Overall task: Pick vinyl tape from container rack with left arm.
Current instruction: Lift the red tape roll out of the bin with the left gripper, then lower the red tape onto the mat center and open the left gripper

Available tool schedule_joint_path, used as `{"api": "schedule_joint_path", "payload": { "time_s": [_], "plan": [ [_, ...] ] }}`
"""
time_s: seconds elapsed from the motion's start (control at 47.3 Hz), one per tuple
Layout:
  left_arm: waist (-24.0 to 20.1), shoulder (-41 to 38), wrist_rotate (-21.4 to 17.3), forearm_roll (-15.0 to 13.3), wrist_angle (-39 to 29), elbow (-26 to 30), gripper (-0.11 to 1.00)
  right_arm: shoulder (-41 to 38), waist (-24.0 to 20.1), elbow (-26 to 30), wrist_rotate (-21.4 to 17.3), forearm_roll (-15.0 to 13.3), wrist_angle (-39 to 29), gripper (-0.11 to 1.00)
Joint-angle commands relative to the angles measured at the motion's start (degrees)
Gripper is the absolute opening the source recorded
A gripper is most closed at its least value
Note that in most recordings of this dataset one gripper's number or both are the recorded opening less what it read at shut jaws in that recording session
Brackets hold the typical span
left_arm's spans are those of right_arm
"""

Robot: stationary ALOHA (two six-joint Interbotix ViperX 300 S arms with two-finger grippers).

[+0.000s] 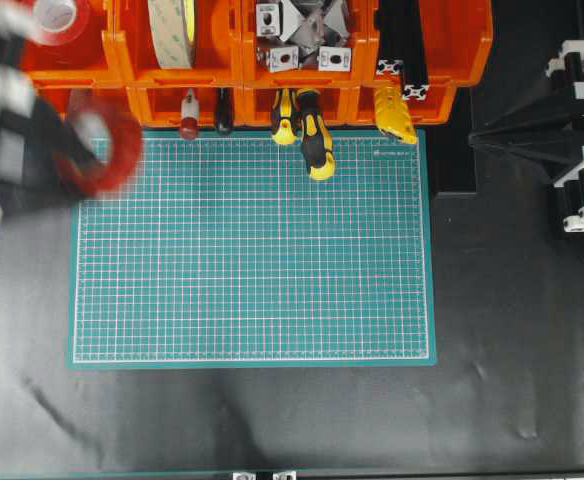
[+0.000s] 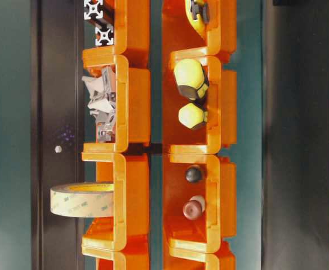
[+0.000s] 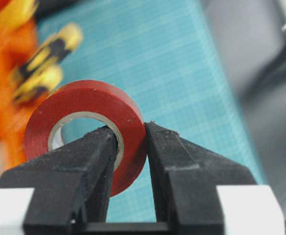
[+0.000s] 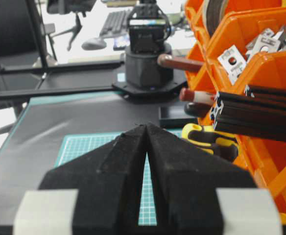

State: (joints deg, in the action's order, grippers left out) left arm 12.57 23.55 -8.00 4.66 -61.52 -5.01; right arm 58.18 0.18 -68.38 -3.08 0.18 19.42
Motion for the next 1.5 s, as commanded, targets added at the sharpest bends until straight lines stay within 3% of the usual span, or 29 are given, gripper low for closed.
{"api": "schedule_joint_path", "payload": {
  "time_s": [0.0,0.232,0.38,0.676,0.824,1.246,1.289,1.479],
  "plan": [
    [2.02,-0.09,2.90,0.09,8.61,-6.06,0.20,-0.18,0.00,0.88,0.00,0.09,0.88,0.01],
    [4.31,-4.92,6.33,-0.09,25.93,-19.25,0.20,-0.09,0.00,0.79,-0.09,0.09,0.79,0.01],
    [3.96,-10.63,7.82,-0.09,28.04,-23.91,0.20,-0.18,0.00,0.79,0.00,0.09,0.70,0.01],
    [2.46,-23.20,7.21,0.00,31.73,-24.08,0.20,-0.26,-0.62,0.79,-0.09,0.09,0.62,0.01],
    [1.49,-24.08,7.21,-0.09,34.98,-23.91,0.20,-0.35,-1.14,0.79,-0.18,0.09,-0.18,0.01],
    [-0.26,-24.52,8.09,-0.09,34.98,-22.32,0.20,-0.79,-2.02,0.62,-0.09,0.09,-1.58,0.01],
    [-0.26,-24.61,8.17,-0.09,34.89,-22.15,0.24,-0.79,-2.02,0.62,-0.18,0.09,-1.67,0.01],
    [-0.26,-24.52,8.96,0.00,35.51,-21.71,0.76,-0.88,-2.02,0.62,-0.26,0.18,-4.57,0.01]
  ]
}}
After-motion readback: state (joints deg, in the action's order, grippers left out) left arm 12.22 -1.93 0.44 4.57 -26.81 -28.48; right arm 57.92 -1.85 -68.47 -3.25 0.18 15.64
